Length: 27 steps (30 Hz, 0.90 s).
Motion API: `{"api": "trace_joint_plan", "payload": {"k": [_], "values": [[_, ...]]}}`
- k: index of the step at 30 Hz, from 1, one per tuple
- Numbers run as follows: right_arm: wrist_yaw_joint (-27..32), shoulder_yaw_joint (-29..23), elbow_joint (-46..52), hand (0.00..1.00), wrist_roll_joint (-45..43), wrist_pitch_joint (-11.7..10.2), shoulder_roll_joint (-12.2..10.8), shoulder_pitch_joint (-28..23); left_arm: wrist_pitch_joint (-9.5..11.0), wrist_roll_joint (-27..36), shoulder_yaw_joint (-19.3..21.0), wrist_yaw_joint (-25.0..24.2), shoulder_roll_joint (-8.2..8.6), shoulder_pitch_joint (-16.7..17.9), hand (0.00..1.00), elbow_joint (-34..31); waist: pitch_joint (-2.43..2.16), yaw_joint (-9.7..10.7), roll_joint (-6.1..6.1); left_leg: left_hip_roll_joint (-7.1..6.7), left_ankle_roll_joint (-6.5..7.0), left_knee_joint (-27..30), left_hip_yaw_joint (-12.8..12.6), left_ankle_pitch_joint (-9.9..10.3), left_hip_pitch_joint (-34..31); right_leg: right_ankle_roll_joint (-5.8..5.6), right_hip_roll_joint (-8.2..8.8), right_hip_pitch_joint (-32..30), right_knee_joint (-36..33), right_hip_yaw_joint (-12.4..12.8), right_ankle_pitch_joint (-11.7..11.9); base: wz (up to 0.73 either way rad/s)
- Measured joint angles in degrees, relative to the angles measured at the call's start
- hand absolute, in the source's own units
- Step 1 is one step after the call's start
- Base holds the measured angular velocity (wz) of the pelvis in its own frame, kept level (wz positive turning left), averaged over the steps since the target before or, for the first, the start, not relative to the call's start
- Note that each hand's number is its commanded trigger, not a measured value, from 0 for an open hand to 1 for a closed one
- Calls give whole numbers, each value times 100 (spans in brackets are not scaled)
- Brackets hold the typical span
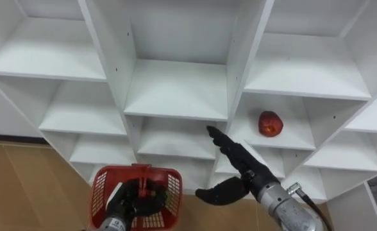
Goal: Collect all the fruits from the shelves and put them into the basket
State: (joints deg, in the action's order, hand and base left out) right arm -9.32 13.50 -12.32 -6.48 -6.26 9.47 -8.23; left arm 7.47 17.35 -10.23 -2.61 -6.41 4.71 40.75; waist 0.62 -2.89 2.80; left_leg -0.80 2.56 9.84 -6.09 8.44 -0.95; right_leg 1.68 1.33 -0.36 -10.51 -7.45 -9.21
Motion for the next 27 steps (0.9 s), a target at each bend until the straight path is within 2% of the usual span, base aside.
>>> {"api": "trace_joint_plan", "payload": {"k": [5, 12, 17, 25, 27], "values": [[182, -170, 4, 0, 192, 0, -34, -52, 0, 110, 17, 191, -39, 100, 100, -1, 2, 259, -20, -3, -2, -23, -1, 23, 45, -5, -10, 78, 5, 24, -2, -1], [790, -543, -1, 0, 628, -1, -86, -283, -1, 113, 117, 246, -86, 245, 100, -2, -8, 357, -31, 6, -24, -58, -25, 71, 174, -11, -49, 172, 90, 128, -1, -5], [1216, -614, -1, 0, 782, -1, -87, -346, -1, 110, 139, 349, -85, 286, 100, -1, -14, 404, -42, 16, -26, -115, -99, 81, 295, -10, -62, 237, 88, 208, -2, -9], [1808, -965, -1, 0, 1126, -1, -86, -463, -66, 110, 431, 445, -73, 302, 100, -2, -27, 430, -64, 10, -5, -113, -172, 130, 457, -37, -57, 349, 92, 271, -17, -5], [1979, -1055, -1, 0, 1164, -1, -83, -462, -109, 113, 450, 442, -79, 302, 100, -2, -51, 426, -82, 8, 0, -111, -173, 141, 470, -39, -65, 369, 86, 262, -22, 0]]}}
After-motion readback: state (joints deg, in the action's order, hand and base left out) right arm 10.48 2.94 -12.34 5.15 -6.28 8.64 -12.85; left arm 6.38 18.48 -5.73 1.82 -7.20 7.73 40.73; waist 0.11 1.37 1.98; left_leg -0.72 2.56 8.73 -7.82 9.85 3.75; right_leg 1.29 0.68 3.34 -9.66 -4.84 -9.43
